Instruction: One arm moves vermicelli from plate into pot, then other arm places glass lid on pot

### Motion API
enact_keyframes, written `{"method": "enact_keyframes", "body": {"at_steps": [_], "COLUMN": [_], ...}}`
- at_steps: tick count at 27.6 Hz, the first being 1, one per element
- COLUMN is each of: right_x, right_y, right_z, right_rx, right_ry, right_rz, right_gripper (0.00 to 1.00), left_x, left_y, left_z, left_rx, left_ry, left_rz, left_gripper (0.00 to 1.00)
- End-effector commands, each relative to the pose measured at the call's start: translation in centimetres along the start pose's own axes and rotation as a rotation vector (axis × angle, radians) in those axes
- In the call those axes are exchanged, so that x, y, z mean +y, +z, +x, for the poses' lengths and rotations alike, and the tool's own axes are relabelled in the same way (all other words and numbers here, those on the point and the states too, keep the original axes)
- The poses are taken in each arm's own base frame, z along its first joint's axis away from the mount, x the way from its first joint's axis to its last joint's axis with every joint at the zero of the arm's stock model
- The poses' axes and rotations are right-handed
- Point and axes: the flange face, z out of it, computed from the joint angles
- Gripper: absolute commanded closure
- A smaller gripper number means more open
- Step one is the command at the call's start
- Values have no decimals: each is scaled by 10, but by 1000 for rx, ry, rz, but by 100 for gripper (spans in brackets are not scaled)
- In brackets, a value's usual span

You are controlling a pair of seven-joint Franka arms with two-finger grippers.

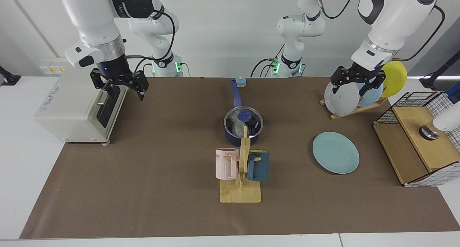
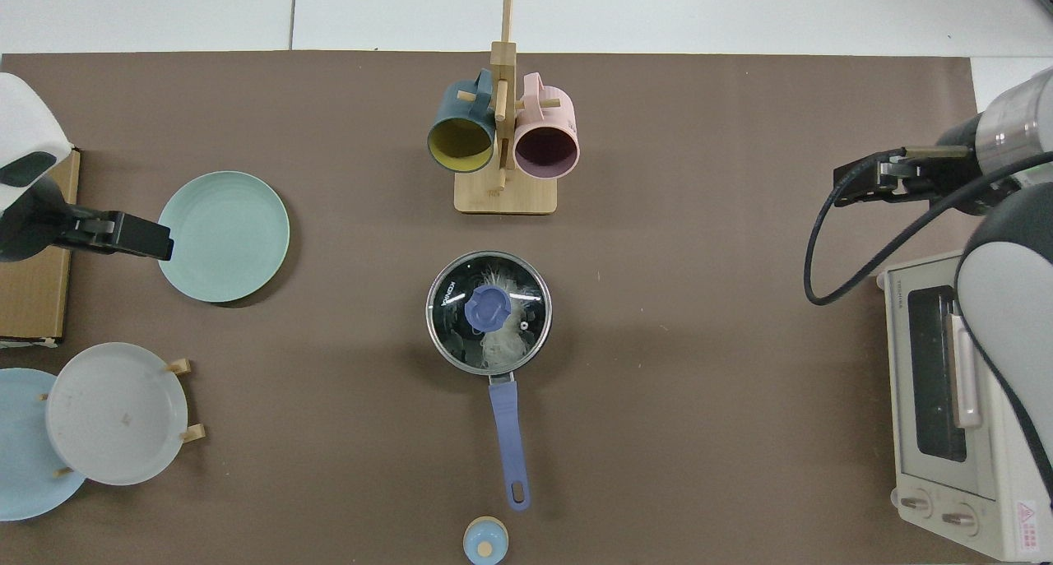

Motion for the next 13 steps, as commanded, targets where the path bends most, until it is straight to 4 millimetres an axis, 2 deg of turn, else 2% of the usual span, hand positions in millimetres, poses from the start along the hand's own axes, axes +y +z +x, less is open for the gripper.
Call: {"method": "enact_keyframes", "body": {"at_steps": [1, 13], "right_x": [4, 8], "right_y": [-2, -1], "right_z": [-7, -7], "right_rx": [-14, -15], "right_ry": [-16, -12], "right_rz": [17, 5], "right_gripper": [1, 1], "left_x": [1, 0], "left_y": [-3, -3], "left_z": [-5, -5], "left_rx": [14, 14], "left_ry": [-4, -6], "left_rz": [5, 5], "left_gripper": [0, 0]}}
